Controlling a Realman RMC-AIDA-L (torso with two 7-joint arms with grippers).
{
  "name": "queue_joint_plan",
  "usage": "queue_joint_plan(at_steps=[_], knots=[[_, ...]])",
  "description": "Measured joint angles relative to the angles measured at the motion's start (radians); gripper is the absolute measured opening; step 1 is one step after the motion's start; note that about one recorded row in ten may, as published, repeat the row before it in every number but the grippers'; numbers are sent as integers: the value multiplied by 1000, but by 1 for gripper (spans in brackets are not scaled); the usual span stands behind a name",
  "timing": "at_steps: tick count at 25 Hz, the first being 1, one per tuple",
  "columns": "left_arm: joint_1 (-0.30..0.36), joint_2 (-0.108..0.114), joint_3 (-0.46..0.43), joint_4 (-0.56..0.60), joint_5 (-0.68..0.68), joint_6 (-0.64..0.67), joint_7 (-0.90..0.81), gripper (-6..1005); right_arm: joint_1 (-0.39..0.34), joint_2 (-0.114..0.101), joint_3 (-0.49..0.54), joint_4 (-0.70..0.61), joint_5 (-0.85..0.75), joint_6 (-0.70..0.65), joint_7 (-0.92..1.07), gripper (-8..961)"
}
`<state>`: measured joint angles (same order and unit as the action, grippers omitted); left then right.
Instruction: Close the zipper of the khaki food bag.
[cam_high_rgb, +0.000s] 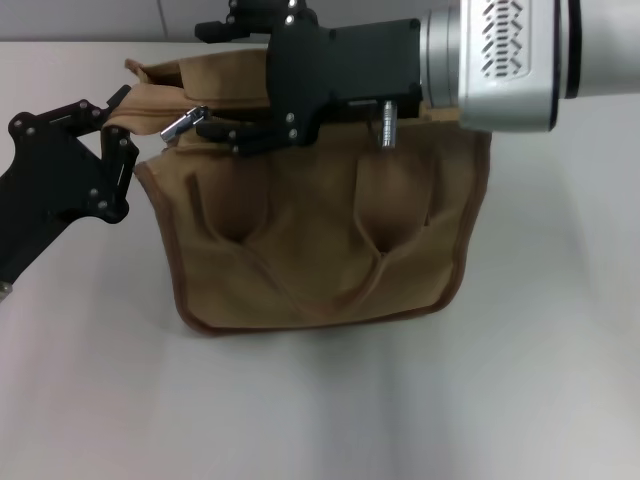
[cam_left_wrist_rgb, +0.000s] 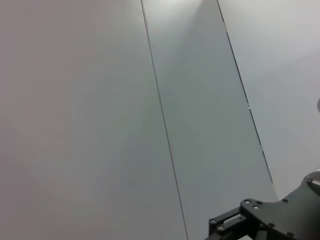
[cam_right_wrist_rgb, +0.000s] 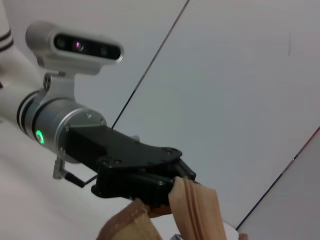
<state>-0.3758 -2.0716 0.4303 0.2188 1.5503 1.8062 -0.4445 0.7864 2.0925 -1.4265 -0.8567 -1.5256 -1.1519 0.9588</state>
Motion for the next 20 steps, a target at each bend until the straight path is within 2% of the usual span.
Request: queue_joint_plan(at_steps=[6,11,12,13,16,17,18,20], knots=[[1,-1,-4,-5,-3,11,0,21,-48,-2,-37,-49,76,6,20,806],[5,0,-7,-9,-5,11,0,21,-93,-9,14,-22,187,-124,84,807],[6,0,-7,-9,-5,11,0,21,-101,-10,66,-11,194,-177,171,807],[6,0,-7,-9,-5,11,0,21,-101,-10,66,-11,194,-177,171,807],[7,0,-7,-10,-6,11,3,21,-92,-14,152,15,195,-237,417,807],[8,-1,-7,-11,-6,10,8,21,-68,-27,192,41,192,-273,636,807],[8,-1,-7,-11,-6,10,8,21,-68,-27,192,41,192,-273,636,807],[8,-1,-7,-11,-6,9,9,21,-33,-52,205,74,188,-302,841,807]])
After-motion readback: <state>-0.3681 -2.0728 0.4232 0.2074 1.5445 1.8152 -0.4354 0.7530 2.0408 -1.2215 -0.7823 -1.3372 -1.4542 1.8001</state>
